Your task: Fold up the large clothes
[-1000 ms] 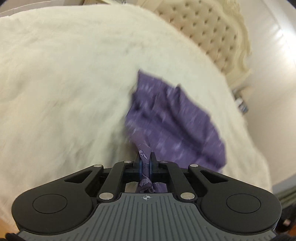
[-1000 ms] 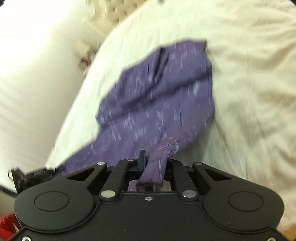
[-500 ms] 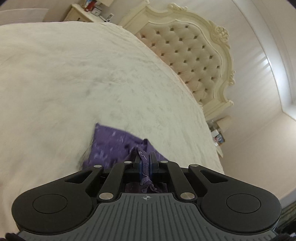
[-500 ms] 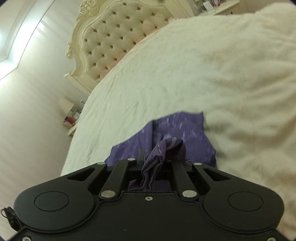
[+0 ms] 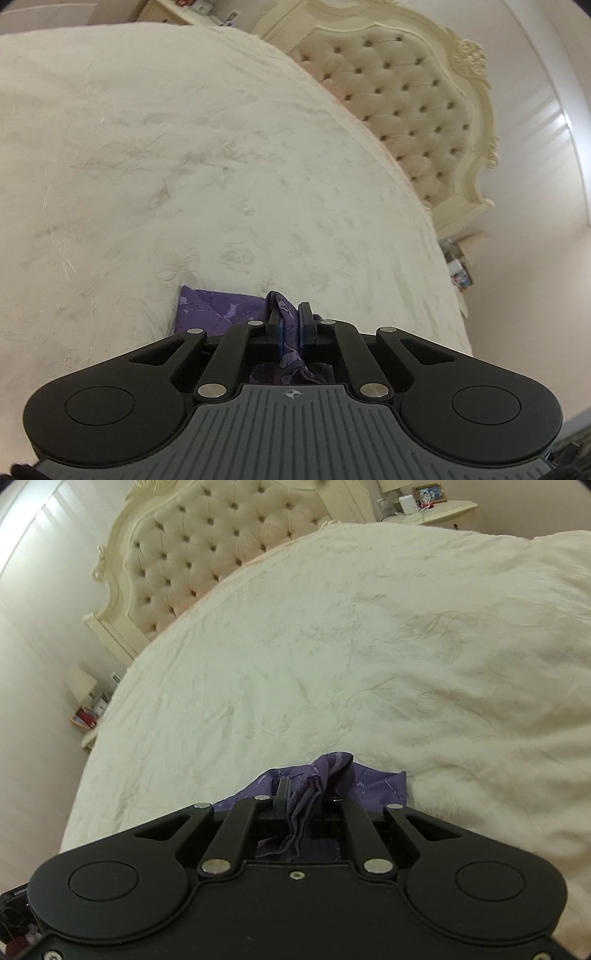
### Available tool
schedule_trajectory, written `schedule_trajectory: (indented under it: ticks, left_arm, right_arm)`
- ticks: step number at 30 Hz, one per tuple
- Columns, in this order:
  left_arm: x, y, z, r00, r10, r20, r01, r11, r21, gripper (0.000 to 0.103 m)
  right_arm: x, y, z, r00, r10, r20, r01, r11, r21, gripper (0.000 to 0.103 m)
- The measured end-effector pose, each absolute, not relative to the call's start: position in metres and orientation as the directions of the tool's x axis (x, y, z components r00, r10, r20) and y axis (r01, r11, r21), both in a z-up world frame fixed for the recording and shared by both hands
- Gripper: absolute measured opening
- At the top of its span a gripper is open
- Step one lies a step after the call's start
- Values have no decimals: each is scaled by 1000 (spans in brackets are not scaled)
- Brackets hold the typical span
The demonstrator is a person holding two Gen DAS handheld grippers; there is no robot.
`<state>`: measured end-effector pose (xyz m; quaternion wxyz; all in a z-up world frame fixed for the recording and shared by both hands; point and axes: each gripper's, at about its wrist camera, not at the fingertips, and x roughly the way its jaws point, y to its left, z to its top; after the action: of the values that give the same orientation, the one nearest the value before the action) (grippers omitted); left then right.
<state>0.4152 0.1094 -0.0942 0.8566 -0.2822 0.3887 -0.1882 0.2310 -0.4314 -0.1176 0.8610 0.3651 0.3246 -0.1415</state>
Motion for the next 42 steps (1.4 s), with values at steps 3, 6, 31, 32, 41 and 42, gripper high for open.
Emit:
schedule_trajectory:
  ticks: [3,6,31,32,41,42]
  left_arm:
    - [424,107,-103,624,-511,-591,62,787,-614,7]
    - [435,100,-108,617,-479,-625,46,814,-579,8]
    - [401,0,-91,558,-442,-702,314,896,-314,92]
    - [395,-13,-96,529,-445,-722,355,890,-288,92]
    - [388,-51,-142,464,-313,-829,382,915,-131,92]
    - [392,-49,-147,467,-282,-838,362,926,-109,92]
  right_arm:
    - [252,-435,-127,731,15,-682,475,706,525,13]
    - [271,-440,-141,705,36,-708,479,712,513,13]
    - [297,-380,-156,678,113,-726,228,907,354,85]
    - [297,-365,-158,665,128,-736,197,921,337,85]
    - [302,-286,-183,563,184,-805,-11,976,216,85]
    - [305,-286,-188,552,175,-815,-10,979,203,85]
